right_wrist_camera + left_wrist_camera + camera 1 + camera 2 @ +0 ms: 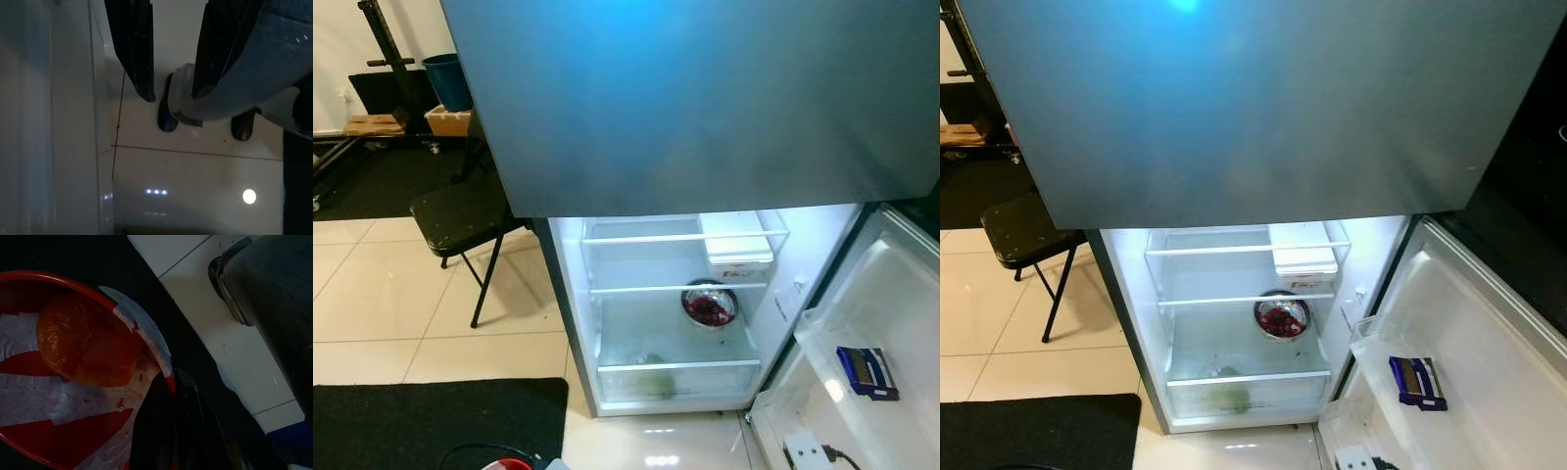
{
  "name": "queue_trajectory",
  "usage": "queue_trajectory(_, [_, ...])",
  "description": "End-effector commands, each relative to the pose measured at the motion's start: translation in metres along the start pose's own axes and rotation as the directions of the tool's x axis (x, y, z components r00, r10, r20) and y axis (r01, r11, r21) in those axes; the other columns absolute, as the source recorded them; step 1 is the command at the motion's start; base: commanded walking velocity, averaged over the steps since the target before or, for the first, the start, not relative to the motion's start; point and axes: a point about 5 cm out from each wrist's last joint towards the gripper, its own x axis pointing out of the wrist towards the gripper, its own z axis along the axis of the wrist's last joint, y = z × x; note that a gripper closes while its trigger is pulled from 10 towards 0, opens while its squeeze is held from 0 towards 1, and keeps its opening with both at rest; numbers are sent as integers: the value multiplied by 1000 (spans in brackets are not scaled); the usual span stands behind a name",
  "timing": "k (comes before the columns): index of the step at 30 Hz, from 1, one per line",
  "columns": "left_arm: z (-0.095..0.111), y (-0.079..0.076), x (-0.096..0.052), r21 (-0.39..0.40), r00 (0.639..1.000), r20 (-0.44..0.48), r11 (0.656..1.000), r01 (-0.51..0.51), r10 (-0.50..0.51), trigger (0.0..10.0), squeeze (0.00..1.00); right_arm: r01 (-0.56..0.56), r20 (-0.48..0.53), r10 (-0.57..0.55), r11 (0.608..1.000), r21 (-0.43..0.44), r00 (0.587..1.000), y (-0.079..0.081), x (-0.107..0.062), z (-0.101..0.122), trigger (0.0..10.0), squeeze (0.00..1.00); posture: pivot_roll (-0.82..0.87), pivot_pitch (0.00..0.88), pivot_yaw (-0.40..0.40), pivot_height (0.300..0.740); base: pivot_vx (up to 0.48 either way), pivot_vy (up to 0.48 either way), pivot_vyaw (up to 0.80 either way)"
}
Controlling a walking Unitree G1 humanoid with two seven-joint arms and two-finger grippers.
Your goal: Restocking fridge
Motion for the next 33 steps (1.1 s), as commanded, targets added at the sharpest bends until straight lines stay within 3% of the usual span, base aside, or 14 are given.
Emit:
queue_trajectory(1, [10,-6,1,-1,999,40,1000,17,-17,10000,0,20,40,-21,1000,22,999,-3,1,9,10000,0,-31,0,-7,740,0,0,0])
queue_trajectory(9, [9,-6,1,21,999,39,999,30,-31,10000,0,40,46,-41,999,23,998,-6,0,12,10000,0,-28,0,-9,740,0,0,0])
queue_trajectory(20, [8,-8,1,31,999,34,999,40,-41,10000,0,54,2,-54,998,41,999,-8,-3,-7,10000,0,-34,0,-3,740,255,0,0])
queue_trajectory(33, [9,-8,1,35,998,38,999,41,-43,10000,0,48,0,-48,997,52,999,-6,-3,-8,10000,0,-33,0,-1,740,258,0,0])
